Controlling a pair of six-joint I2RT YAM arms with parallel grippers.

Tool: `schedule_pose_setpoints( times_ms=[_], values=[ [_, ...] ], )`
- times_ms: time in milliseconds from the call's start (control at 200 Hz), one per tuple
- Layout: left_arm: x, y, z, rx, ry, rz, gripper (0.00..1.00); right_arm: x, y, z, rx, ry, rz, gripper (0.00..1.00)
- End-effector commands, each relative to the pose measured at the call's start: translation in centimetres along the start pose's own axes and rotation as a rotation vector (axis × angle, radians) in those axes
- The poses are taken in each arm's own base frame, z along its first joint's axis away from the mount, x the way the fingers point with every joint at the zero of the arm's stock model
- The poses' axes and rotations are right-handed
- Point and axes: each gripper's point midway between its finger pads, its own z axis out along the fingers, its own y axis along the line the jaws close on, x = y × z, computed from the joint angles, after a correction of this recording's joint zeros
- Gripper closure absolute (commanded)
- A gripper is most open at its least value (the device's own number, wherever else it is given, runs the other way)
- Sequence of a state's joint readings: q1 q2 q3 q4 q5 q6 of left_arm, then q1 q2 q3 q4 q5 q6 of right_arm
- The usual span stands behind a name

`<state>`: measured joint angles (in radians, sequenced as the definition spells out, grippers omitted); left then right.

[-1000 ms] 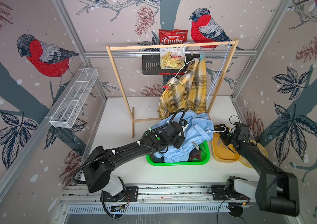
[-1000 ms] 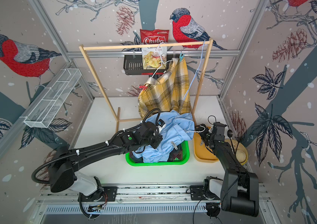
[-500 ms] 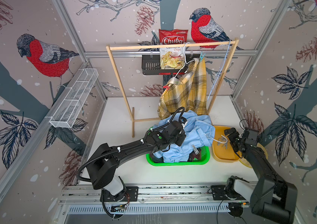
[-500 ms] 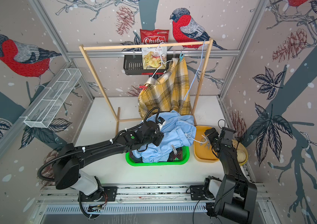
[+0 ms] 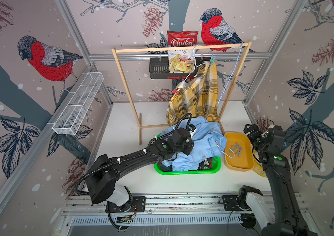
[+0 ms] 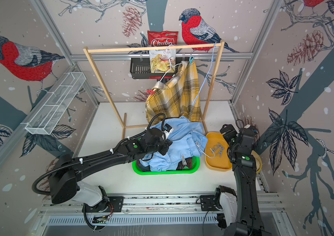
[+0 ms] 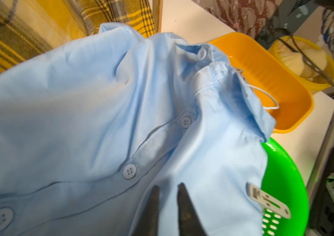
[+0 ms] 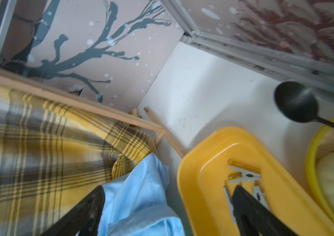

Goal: Remove the clothespins securing long-sleeve shirts to the hanger
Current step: Adjust the storage box at the center of the board.

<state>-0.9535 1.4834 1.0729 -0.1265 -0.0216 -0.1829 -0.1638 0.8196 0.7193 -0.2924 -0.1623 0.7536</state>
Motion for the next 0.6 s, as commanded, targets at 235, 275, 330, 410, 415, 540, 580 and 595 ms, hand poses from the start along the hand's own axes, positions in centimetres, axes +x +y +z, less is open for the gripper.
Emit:
schedule_pose_setpoints(
  times_ms=[235,275,330,410,415,540,580,595],
  values=[
    [-3.1,-4.2,0.5,0.219,-0.021,0.109,0.21,5.5,4.0,0.3,-0.140,0.142,-0.124,0.04],
    [-3.4,-4.0,1.2,0.198,-0.014,0.126,0.21,5.6,4.1,0.4,-0.149,0.145,-0.129,0.04],
    [-3.8,-3.7,2.2,0.177,-0.008,0.159,0.21,5.8,4.4,0.4,-0.166,0.150,-0.135,0.04],
    [-3.8,-3.7,3.7,0.173,0.007,0.214,0.22,6.1,4.4,0.5,-0.180,0.159,-0.138,0.04],
    [-3.9,-3.7,3.8,0.174,0.008,0.218,0.22,6.1,4.4,0.5,-0.179,0.160,-0.138,0.04],
    [-3.6,-4.7,5.4,0.231,0.052,0.282,0.22,6.3,4.3,0.5,-0.184,0.167,-0.155,0.04],
    [-3.4,-5.1,5.9,0.253,0.068,0.293,0.22,6.3,4.2,0.5,-0.182,0.166,-0.161,0.04],
    [-3.4,-5.2,6.0,0.260,0.071,0.295,0.21,6.3,4.1,0.5,-0.181,0.165,-0.163,0.05]
  ],
)
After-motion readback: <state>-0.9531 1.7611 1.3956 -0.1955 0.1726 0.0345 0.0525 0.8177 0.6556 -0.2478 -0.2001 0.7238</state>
